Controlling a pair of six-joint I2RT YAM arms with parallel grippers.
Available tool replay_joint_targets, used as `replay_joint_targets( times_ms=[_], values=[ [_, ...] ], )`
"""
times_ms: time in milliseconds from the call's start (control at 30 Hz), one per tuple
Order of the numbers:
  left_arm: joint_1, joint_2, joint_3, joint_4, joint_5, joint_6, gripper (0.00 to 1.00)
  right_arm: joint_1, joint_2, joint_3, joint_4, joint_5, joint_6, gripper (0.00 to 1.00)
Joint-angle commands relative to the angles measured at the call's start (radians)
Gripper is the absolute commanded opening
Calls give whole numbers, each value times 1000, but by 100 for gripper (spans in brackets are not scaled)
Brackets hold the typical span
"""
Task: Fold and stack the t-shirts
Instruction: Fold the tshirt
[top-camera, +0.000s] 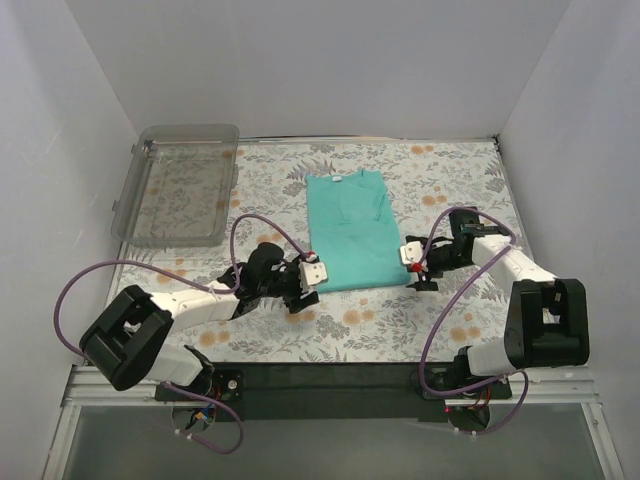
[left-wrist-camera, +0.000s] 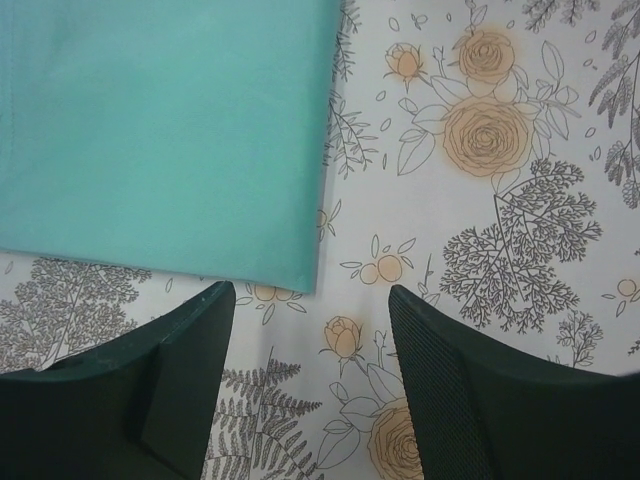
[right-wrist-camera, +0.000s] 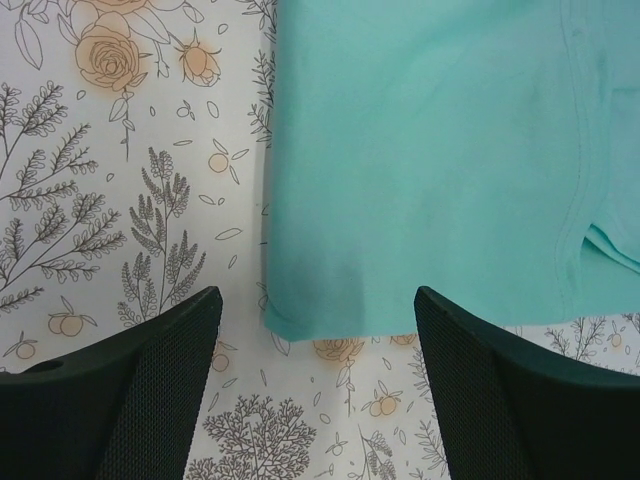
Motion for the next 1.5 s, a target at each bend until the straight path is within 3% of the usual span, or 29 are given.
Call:
replay_joint_targets(
  times_ms=[0,467,1033,1167,1400,1467],
  values=[
    [-18,44,19,50,6,54,58,20,23,-10,61,0,-19,70],
    [-59,132,50,85,-83,65,55,44,33,-74,62,87,-76,61],
    [-64,224,89,75,-83,74,48,43,122,-48,90,133,-26,48],
    [-68,241,108,41,-87,80,42,44,128,-53,111,155,-5,45],
    [-76,238,103,27,-95,88,19,43,135,-59,139,176,26,31],
    [-78,233,102,25,-97,86,16,46,135,-65,143,184,30,29]
  ],
)
